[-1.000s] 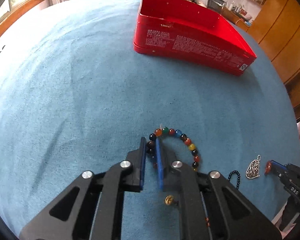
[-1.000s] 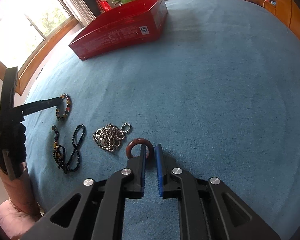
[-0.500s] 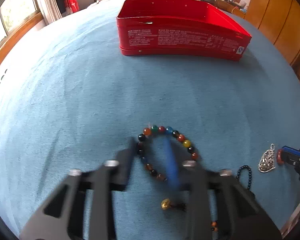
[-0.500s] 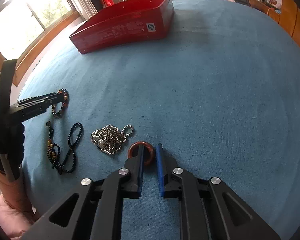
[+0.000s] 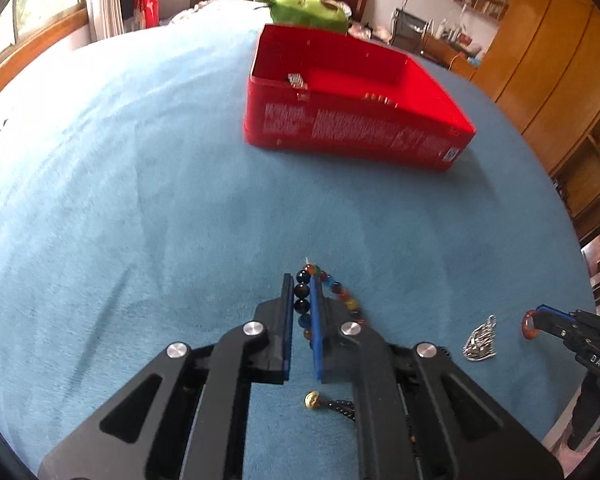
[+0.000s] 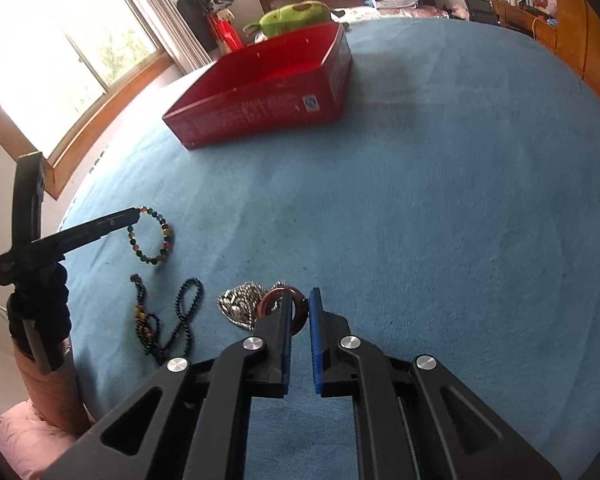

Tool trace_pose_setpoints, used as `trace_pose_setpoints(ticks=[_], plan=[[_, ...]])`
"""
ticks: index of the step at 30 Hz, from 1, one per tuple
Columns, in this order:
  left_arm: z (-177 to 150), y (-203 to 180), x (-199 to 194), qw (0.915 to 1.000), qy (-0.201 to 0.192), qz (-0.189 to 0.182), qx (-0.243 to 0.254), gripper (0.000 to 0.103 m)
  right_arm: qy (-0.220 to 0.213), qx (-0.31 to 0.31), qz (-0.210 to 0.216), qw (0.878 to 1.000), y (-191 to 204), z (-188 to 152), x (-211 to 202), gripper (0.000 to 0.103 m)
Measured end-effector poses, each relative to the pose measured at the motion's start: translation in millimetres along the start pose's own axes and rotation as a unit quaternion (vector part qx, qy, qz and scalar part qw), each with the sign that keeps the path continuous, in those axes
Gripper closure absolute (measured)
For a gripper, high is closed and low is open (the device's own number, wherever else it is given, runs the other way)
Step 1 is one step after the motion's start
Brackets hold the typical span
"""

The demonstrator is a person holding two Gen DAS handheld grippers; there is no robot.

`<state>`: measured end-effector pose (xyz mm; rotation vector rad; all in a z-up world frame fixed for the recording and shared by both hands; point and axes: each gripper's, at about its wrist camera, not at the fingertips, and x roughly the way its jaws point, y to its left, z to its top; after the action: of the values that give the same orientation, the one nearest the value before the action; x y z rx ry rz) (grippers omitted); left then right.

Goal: Organize jewelry
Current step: 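Grasp the multicolour bead bracelet with the left gripper and lift it, then carry bracelet and red-stone pendant into the red tin and open both grippers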

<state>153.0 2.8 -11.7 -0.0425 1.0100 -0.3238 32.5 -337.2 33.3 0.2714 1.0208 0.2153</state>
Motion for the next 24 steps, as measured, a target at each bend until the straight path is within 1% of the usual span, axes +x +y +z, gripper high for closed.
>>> trace_pose_setpoints(ticks=[5,14,20,24], plan=[[8.3,-6.5,-20.4,0.9997,-0.021,-0.008,0.005,0.097,-0.009,-0.003,-0.001,1.0,1.9,13.0,-2.4,0.095],[31.2,-13.5,-34.4,0.9991,-0.041,-0.01,0.006,0.097,-0.018,-0.01,0.0,1.0,5.0,39.7,-4.2,0.095],[46.5,-18.3,-45.1,0.9983,-0.056,-0.012,0.011,0.097,-0.03,-0.019,0.006,0.999,12.7,65.8,-8.0,0.095],[63.5,-21.2,-49.6,0.9978,-0.063,-0.014,0.011,0.097,-0.036,-0.027,0.012,0.999,21.1,92.1,-8.0,0.095]])
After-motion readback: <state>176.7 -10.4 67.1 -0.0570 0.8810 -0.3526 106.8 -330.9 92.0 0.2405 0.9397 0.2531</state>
